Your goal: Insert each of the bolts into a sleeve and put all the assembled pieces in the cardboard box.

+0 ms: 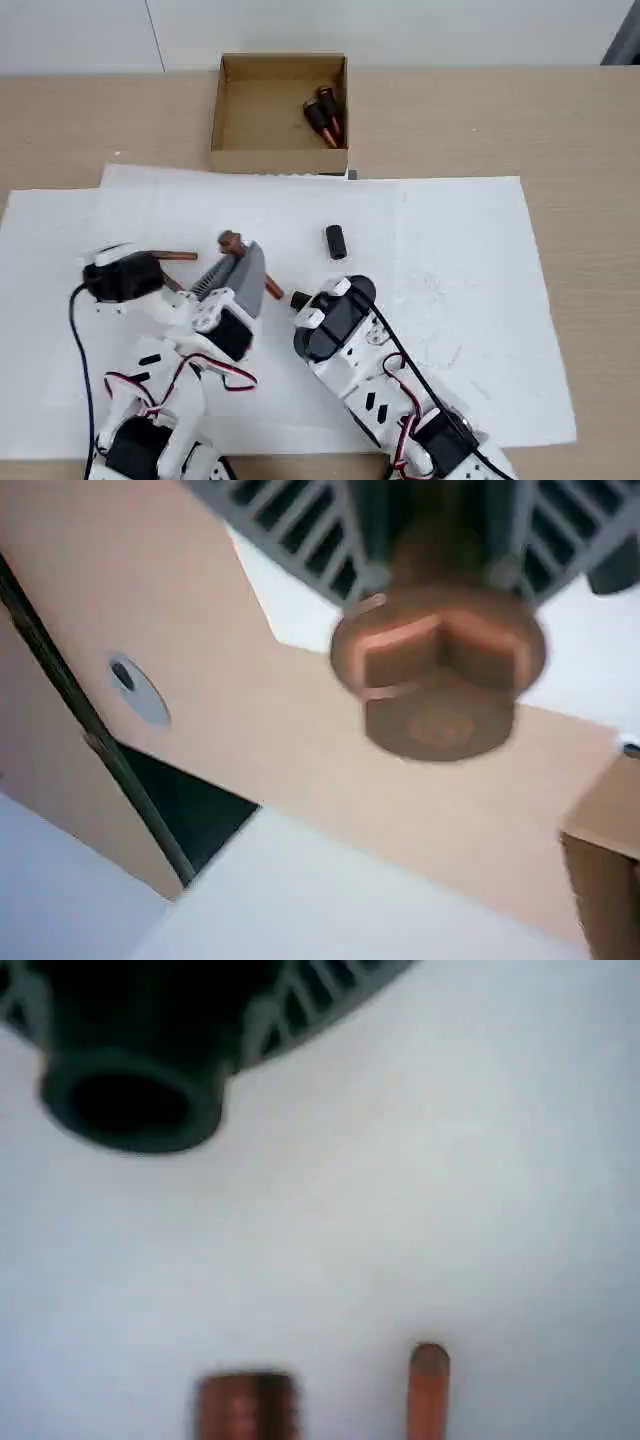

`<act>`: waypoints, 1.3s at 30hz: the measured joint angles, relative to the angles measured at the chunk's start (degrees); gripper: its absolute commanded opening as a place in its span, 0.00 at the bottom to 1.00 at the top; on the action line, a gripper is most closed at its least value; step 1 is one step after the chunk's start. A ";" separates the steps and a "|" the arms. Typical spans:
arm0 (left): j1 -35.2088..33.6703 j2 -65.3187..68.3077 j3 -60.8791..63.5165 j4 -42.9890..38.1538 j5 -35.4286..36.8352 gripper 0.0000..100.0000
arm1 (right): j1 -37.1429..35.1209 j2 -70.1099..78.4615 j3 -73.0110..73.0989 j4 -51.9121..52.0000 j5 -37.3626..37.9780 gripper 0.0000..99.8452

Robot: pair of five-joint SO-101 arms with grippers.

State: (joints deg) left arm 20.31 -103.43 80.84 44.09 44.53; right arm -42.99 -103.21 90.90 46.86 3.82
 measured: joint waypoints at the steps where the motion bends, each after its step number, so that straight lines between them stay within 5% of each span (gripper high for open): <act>1: 0.53 0.00 0.18 0.00 0.00 0.00 | -0.26 0.00 0.00 0.00 0.00 0.00; 14: 2.11 0.00 6.95 -6.33 0.00 0.00 | -0.53 0.00 0.00 0.00 0.00 0.00; 39: 14.33 0.00 15.12 -5.98 -3.52 0.00 | -0.70 0.00 0.09 0.00 0.00 0.00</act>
State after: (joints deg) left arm 34.64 -103.43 95.96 38.11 41.01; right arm -43.69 -103.21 90.99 46.86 3.82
